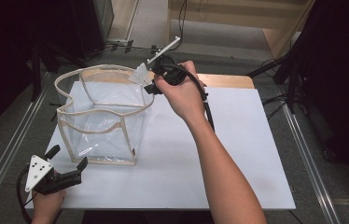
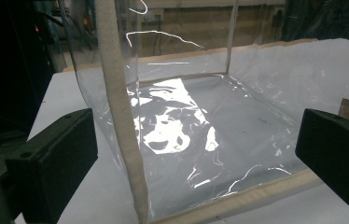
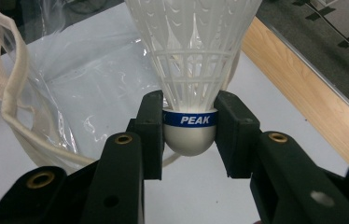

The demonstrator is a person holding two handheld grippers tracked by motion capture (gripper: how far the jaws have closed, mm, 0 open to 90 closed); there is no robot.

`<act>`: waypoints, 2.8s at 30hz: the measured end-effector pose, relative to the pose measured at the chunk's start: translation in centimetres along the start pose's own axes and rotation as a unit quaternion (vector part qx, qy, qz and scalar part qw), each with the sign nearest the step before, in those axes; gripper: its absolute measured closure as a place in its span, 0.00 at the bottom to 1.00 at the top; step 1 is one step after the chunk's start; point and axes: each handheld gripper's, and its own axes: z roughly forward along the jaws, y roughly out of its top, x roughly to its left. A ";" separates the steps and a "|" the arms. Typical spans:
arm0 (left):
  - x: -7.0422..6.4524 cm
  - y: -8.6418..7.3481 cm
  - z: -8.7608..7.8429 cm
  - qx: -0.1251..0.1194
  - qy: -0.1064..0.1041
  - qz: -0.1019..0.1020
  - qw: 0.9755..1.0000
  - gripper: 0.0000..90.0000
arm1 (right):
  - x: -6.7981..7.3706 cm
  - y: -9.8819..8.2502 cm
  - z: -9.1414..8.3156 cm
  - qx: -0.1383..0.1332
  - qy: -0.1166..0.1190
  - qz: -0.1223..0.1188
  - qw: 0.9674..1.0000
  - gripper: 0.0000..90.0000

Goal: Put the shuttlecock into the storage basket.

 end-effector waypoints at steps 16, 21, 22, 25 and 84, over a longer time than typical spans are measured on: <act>0.0 0.0 0.0 0.000 -0.001 -0.001 1.000 0.00 | 0.6 0.1 0.9 -0.007 0.001 0.005 1.000 0.29; 0.0 0.0 0.0 0.001 0.000 -0.001 1.000 0.00 | 0.7 -0.5 0.3 -0.020 -0.012 -0.001 1.000 0.00; 0.0 0.0 0.0 0.000 0.000 -0.001 1.000 0.00 | 0.6 -0.7 0.3 -0.022 -0.009 -0.003 1.000 0.00; 0.0 0.0 0.0 0.002 0.000 0.002 1.000 0.00 | 0.3 -1.3 -0.1 -0.030 -0.014 0.001 0.999 0.00; -0.1 0.0 0.0 0.004 0.000 0.005 1.000 0.00 | -1.8 -14.1 -2.4 -0.082 -0.038 0.035 0.995 0.00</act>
